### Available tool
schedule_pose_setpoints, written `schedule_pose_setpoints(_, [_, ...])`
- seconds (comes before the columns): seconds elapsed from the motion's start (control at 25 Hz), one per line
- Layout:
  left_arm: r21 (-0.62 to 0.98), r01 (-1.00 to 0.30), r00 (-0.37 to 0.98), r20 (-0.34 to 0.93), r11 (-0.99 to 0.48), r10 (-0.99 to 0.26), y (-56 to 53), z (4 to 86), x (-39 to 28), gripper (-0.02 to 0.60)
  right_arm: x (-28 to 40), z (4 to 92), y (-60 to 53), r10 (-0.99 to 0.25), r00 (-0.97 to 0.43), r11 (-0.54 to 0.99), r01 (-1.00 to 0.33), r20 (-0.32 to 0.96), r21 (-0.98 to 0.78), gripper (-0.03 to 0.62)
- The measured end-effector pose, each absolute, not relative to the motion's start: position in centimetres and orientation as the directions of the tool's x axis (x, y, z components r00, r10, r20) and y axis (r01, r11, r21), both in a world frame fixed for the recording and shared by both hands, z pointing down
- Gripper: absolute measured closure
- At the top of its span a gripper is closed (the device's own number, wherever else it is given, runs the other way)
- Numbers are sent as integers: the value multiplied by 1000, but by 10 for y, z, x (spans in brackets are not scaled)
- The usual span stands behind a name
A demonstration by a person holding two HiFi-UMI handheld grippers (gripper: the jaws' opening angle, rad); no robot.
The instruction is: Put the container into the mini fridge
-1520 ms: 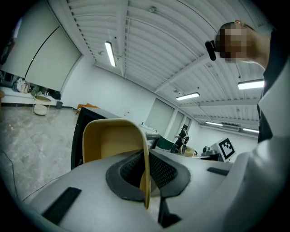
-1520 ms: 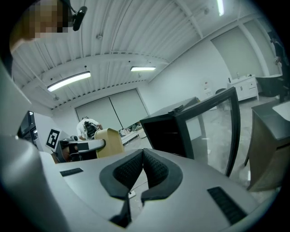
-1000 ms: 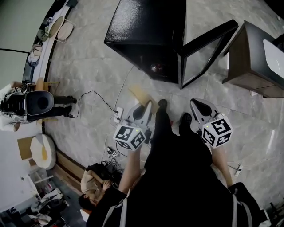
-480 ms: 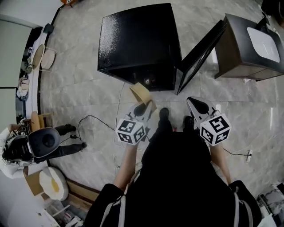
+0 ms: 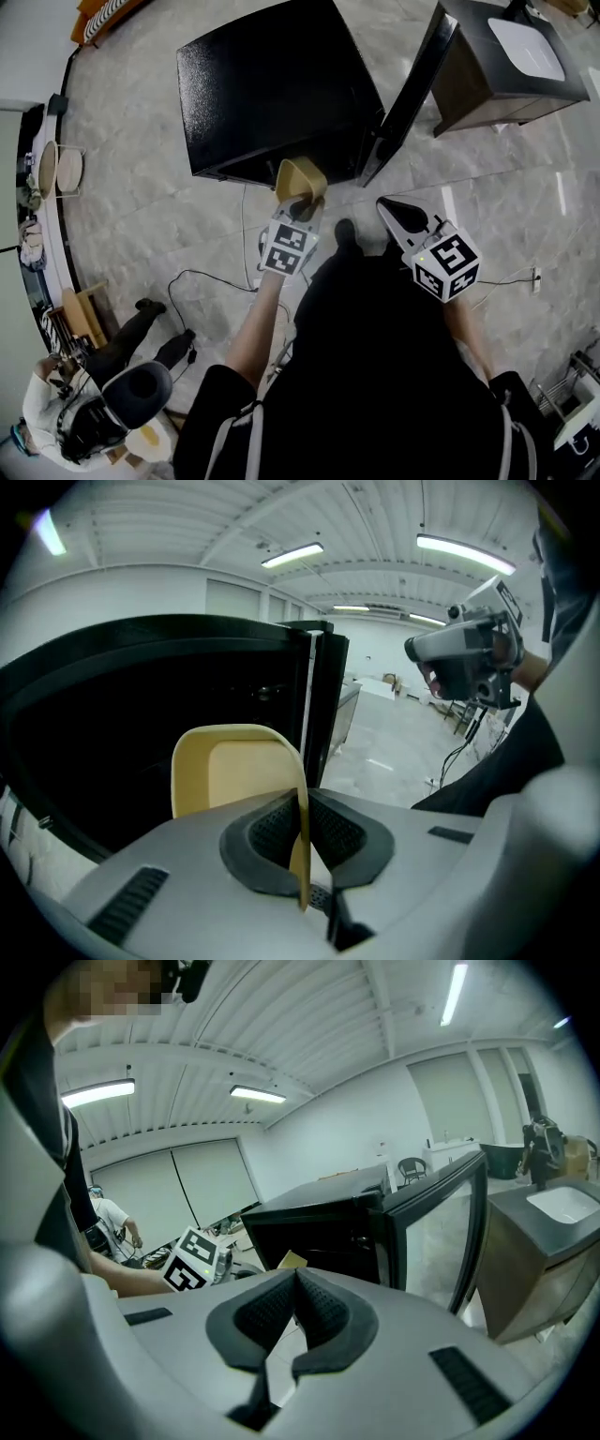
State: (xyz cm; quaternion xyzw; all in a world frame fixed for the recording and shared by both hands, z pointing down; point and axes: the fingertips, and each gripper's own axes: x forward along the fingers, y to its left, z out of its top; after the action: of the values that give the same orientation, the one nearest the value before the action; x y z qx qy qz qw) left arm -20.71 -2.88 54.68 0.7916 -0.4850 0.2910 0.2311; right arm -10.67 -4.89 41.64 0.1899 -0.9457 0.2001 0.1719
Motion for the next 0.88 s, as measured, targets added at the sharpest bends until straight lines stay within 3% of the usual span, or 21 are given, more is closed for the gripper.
schedule_pose_setpoints(0.16, [34, -869, 353, 740, -493, -572, -40, 577, -215, 543, -107, 426, -47, -327, -841, 819, -479, 430, -315, 576])
schedule_pose_setpoints(0.44, [-218, -696, 217, 845, -684, -489, -61, 643, -242, 543, -95, 440, -40, -368, -794, 770, -552, 485, -320, 576])
schedule_pose_setpoints(0.88, [-232, -584, 110, 927, -778, -359, -93, 717, -247, 543, -82, 454, -25, -407, -723, 714, -633, 558, -299, 576])
